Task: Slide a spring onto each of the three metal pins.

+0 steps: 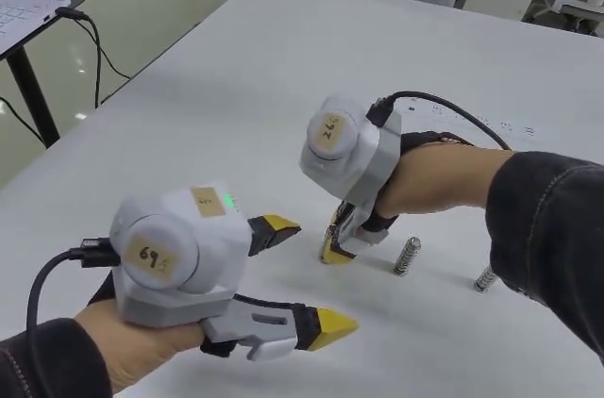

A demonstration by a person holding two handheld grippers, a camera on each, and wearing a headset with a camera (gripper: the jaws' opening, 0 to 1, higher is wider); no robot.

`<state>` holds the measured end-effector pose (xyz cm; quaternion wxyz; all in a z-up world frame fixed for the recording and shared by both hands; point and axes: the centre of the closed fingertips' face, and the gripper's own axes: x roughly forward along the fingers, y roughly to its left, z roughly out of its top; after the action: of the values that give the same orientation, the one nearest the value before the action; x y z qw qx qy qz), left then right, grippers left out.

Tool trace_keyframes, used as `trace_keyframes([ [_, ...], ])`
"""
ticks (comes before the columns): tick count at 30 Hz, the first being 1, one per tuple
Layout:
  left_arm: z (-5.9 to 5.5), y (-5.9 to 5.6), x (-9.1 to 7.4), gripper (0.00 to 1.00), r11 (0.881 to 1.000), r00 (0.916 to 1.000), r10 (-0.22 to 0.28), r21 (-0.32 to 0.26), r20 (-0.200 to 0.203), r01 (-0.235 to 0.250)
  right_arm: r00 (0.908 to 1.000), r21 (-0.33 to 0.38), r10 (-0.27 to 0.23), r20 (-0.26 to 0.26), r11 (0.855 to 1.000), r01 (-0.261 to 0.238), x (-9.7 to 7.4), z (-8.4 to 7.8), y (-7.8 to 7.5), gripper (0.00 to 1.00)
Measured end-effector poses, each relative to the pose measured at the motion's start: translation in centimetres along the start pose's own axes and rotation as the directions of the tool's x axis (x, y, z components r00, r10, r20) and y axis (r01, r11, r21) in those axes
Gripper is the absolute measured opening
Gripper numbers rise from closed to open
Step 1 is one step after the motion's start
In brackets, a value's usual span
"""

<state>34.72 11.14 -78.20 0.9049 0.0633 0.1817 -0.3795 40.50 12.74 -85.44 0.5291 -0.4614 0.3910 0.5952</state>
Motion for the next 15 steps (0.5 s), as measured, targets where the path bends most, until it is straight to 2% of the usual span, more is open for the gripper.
trace_keyframes([
  [15, -0.1, -0.2, 0.1, 0.62, 1.0, 0.9999, -0.005, 0.008, -0.01, 0.005, 0.9999, 0.034, -0.008, -0.006, 0.999, 0.008, -0.4, -1.8, -0.2, 0.21],
])
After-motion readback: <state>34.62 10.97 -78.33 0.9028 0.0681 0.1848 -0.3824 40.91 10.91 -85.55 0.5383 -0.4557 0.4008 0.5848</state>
